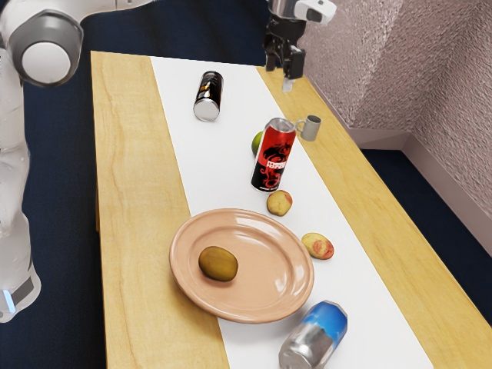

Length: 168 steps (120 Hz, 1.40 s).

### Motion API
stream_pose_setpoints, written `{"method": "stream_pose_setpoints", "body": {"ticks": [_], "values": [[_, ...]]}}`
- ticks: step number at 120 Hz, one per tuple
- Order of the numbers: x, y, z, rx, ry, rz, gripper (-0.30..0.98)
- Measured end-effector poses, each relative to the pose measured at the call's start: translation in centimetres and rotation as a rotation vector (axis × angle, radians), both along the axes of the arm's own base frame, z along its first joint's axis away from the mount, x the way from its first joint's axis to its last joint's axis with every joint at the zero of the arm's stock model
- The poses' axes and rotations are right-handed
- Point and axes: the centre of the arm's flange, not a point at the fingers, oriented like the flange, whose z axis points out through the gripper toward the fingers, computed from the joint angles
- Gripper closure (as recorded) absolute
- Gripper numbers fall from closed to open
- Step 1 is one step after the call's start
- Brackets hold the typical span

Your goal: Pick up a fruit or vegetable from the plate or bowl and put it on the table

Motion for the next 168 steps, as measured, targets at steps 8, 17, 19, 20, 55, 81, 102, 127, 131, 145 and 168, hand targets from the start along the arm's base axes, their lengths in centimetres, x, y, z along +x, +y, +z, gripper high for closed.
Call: {"method": "stream_pose_setpoints", "body": {"ticks": [8,17,19,20,55,81,102,127,131,145,168], "values": [[-0.4,2.4,-0.1,-0.002,0.007,0.04,0.0],[-0.7,3.6,0.0,-0.005,0.011,0.06,0.0],[-1.0,3.6,0.8,-0.002,-0.004,0.059,0.0],[-1.2,3.5,1.6,0.0,-0.019,0.059,0.0],[-0.6,-10.2,6.3,-0.032,-0.078,-0.218,0.0],[2.0,-30.5,-2.9,-0.01,0.044,-0.564,0.0],[0.5,-33.5,-5.0,0.002,0.061,-0.62,0.0],[-8.2,-31.8,-13.1,0.018,0.142,-0.638,0.0],[-9.0,-31.2,-13.7,0.014,0.135,-0.631,0.0],[-10.2,-29.9,-15.9,-0.004,0.118,-0.611,0.0],[-10.4,-28.5,-19.3,-0.04,0.097,-0.58,0.0]]}}
